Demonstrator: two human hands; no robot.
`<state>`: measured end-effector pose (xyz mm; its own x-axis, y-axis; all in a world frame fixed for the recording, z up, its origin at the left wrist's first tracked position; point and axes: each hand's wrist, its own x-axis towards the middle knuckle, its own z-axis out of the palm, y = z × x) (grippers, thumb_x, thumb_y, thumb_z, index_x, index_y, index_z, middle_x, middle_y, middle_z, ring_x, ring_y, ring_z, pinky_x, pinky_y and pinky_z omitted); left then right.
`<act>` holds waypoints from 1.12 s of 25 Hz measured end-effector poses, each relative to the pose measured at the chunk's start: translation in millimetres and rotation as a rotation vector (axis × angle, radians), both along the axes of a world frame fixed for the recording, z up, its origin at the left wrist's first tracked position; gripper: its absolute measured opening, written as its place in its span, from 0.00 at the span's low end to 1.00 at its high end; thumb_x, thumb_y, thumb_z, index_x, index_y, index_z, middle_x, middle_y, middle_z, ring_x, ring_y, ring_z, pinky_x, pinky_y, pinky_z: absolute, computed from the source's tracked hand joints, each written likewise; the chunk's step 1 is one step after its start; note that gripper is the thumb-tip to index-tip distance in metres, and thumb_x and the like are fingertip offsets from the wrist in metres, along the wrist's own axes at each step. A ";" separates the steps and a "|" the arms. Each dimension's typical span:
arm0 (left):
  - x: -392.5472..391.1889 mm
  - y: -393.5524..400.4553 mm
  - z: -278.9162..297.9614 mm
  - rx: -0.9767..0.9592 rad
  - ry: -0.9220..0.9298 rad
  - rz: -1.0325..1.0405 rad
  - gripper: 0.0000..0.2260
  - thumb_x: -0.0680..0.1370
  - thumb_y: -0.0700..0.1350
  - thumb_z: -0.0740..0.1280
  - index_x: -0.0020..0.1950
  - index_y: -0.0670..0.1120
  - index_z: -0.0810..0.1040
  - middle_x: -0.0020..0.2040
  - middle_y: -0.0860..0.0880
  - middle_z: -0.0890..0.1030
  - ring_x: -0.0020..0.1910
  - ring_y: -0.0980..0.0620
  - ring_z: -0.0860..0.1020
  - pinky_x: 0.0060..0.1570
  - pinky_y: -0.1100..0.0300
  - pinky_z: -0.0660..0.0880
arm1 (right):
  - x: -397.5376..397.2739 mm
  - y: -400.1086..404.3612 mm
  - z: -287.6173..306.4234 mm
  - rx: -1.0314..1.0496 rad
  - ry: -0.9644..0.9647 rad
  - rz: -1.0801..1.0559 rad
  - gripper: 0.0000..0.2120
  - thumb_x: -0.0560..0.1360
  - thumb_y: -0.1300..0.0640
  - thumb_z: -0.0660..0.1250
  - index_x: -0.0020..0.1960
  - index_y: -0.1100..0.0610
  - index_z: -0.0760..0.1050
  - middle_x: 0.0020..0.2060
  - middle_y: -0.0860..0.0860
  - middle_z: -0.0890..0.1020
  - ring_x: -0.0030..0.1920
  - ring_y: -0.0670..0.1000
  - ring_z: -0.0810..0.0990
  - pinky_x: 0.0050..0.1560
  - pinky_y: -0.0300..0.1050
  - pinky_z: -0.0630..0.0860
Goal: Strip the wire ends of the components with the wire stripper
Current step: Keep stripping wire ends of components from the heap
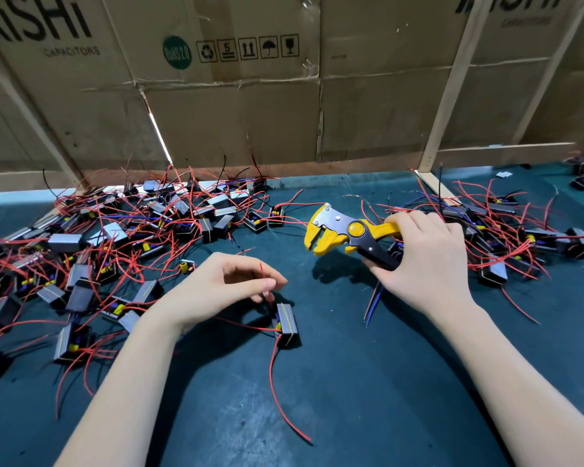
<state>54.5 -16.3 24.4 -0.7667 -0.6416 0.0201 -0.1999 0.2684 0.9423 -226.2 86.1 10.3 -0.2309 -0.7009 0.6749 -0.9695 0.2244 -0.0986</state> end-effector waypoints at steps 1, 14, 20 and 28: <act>-2.6 0.6 -2.3 0.027 0.014 0.010 0.10 0.75 0.45 0.69 0.53 0.43 0.84 0.47 0.46 0.86 0.46 0.54 0.83 0.48 0.65 0.78 | 0.2 -0.1 0.6 -0.006 -0.005 0.002 0.24 0.63 0.41 0.75 0.50 0.56 0.76 0.44 0.52 0.79 0.48 0.58 0.76 0.46 0.50 0.62; -43.0 14.5 -17.6 0.123 0.077 0.161 0.18 0.83 0.43 0.57 0.47 0.38 0.85 0.30 0.51 0.59 0.30 0.53 0.60 0.31 0.66 0.59 | 8.9 -0.6 1.9 0.054 -0.009 0.047 0.26 0.67 0.37 0.69 0.53 0.57 0.76 0.46 0.52 0.79 0.50 0.59 0.77 0.49 0.53 0.69; -43.6 17.4 -18.7 0.019 0.048 0.148 0.19 0.84 0.40 0.56 0.35 0.41 0.78 0.29 0.50 0.61 0.30 0.52 0.60 0.30 0.65 0.60 | 14.2 -2.6 -1.6 0.078 0.019 0.022 0.25 0.66 0.37 0.70 0.50 0.56 0.75 0.44 0.52 0.77 0.48 0.59 0.76 0.47 0.53 0.68; -48.7 19.1 -24.3 -0.020 0.053 0.244 0.20 0.78 0.49 0.58 0.30 0.44 0.78 0.24 0.51 0.65 0.26 0.52 0.62 0.28 0.63 0.60 | 18.5 -3.7 -4.9 0.064 0.020 0.025 0.25 0.65 0.37 0.70 0.49 0.56 0.74 0.42 0.52 0.77 0.46 0.59 0.76 0.46 0.52 0.67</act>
